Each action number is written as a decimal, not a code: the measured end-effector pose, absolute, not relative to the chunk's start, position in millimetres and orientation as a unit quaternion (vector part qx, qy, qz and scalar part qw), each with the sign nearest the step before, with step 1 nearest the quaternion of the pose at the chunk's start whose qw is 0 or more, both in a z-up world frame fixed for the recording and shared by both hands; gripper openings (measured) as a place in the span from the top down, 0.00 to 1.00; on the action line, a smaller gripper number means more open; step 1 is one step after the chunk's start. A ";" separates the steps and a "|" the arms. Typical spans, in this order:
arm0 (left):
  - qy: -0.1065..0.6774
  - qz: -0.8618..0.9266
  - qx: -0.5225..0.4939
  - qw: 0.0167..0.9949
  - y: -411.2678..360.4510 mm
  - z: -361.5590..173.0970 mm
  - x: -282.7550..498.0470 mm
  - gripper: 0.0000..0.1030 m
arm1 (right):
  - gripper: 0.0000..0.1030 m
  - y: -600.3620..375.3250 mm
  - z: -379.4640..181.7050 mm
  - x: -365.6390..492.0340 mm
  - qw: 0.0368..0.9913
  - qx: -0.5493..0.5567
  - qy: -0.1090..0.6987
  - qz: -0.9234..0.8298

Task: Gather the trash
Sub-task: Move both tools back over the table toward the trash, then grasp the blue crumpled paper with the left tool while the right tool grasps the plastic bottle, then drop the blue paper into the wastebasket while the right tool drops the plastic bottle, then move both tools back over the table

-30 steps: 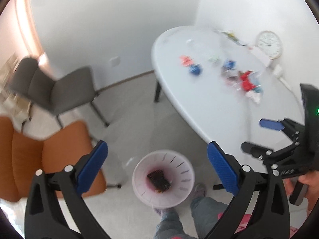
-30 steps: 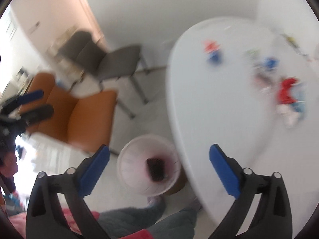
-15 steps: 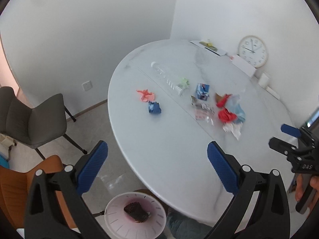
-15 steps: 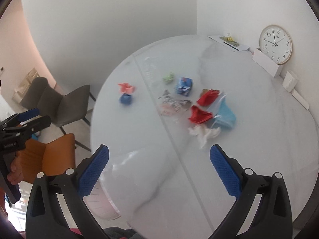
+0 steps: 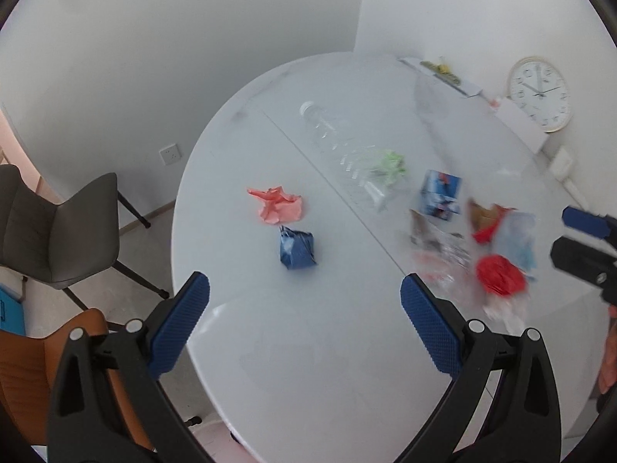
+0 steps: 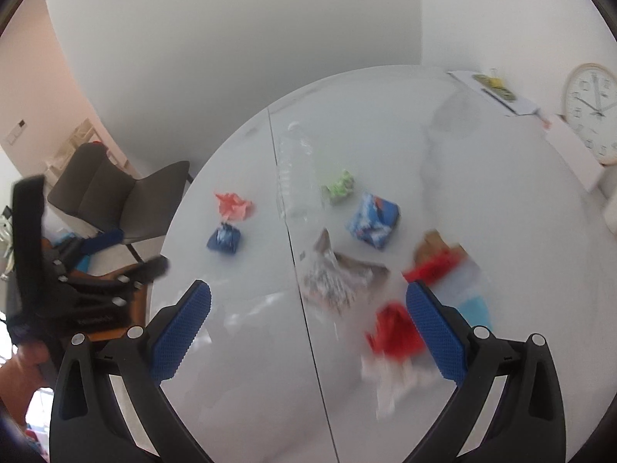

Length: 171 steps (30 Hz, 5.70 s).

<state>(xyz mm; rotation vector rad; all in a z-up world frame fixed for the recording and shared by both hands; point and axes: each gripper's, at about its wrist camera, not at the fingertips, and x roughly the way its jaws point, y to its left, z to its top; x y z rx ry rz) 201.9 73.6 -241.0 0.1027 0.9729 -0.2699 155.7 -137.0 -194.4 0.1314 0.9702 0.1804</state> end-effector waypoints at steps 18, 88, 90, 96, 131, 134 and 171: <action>0.550 -0.106 0.026 0.828 54.1 -341.2 287.7 0.53 | 0.02 -120.1 -246.9 276.5 0.861 0.063 0.487 0.136; 0.575 -0.214 0.016 0.789 233.3 -285.2 -19.6 0.62 | 0.39 66.7 -210.7 1.6 0.822 0.072 0.532 0.188; 0.580 -0.216 0.019 0.785 235.2 -290.3 -23.9 0.49 | 0.39 69.4 -213.4 -4.3 0.822 0.076 0.533 0.184; 0.577 -0.212 0.024 0.788 241.8 -289.8 -28.4 0.37 | 0.39 76.3 -216.1 -19.4 0.823 0.075 0.532 0.183; 0.543 -0.108 0.005 0.833 318.9 -236.5 -46.6 0.17 | 0.19 143.4 -278.6 -37.3 0.777 -0.008 0.590 0.221; 0.537 -0.121 -0.001 0.835 314.7 -229.1 -43.6 0.15 | 0.11 134.1 -260.1 -37.4 0.789 -0.002 0.579 0.206; 0.471 -0.236 0.040 0.849 151.9 -156.3 42.5 0.08 | 0.02 -70.8 -168.2 -21.3 0.857 0.084 0.507 -0.018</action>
